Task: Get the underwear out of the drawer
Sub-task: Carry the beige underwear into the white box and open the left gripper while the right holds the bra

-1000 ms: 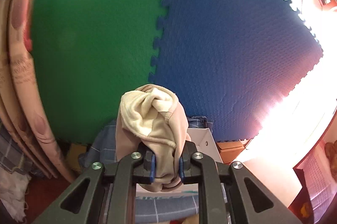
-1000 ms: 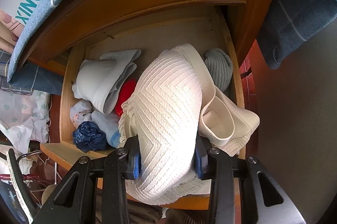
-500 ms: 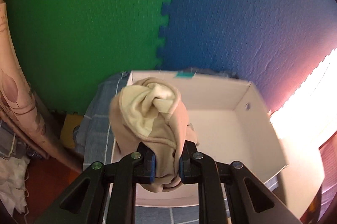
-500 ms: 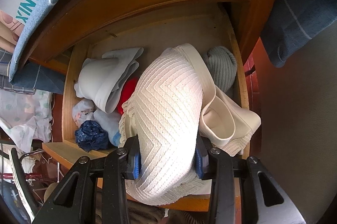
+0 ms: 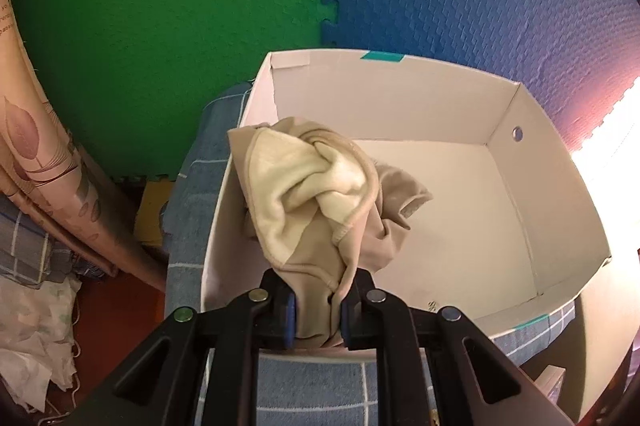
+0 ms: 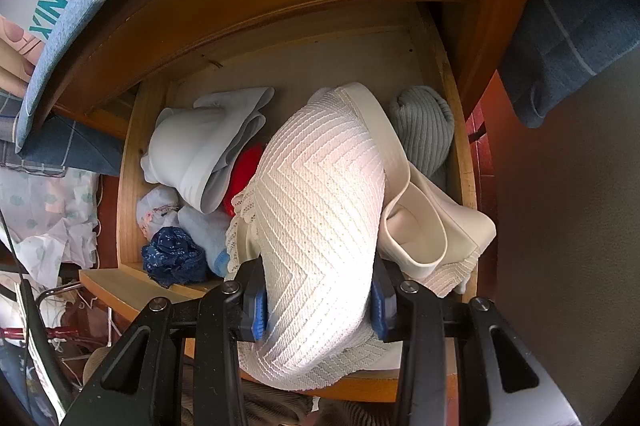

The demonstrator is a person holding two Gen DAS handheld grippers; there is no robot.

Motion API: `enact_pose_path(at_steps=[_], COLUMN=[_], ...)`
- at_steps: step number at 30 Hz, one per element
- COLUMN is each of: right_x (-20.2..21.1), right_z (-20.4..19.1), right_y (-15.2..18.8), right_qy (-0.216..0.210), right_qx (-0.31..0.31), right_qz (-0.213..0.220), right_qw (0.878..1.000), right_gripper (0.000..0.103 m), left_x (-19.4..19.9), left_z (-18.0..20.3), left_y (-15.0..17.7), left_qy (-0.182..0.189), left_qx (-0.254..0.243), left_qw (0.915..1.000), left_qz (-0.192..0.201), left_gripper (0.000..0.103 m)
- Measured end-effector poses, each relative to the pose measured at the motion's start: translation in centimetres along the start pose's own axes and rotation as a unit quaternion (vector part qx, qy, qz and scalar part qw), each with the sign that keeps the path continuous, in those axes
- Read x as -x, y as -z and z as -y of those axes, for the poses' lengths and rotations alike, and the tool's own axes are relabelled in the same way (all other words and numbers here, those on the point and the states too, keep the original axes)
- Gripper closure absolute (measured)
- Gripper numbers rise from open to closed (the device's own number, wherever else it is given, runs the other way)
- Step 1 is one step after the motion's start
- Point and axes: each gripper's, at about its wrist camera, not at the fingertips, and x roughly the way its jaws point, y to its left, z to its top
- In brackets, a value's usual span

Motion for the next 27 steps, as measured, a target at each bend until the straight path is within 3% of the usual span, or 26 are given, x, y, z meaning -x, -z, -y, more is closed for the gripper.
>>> enact_pose_path(at_steps=[18,24,27], right_x=[-0.2,-0.2,-0.3], right_z=[-0.3,-0.4,-0.4], right_y=[0.0,0.0,0.0], right_qy=[0.008,0.01,0.012], right_qx=[0.006,0.009,0.011], right_qz=[-0.001,-0.001,-0.002], right_qw=[1.0,1.0,1.0], right_gripper=[0.066,0.066,0.066], left_x=[1.6,1.4,1.6], left_z=[0.3,0.2,0.3], left_y=[1.2,1.0,0.9], left_qy=[-0.014,-0.009,0.004], left_qx=[0.041,0.044,0.045], left_qw=[0.9989,0.9989,0.9989], left_qz=[-0.015,-0.014,-0.008], left_gripper=[0.086,0.078,0.067])
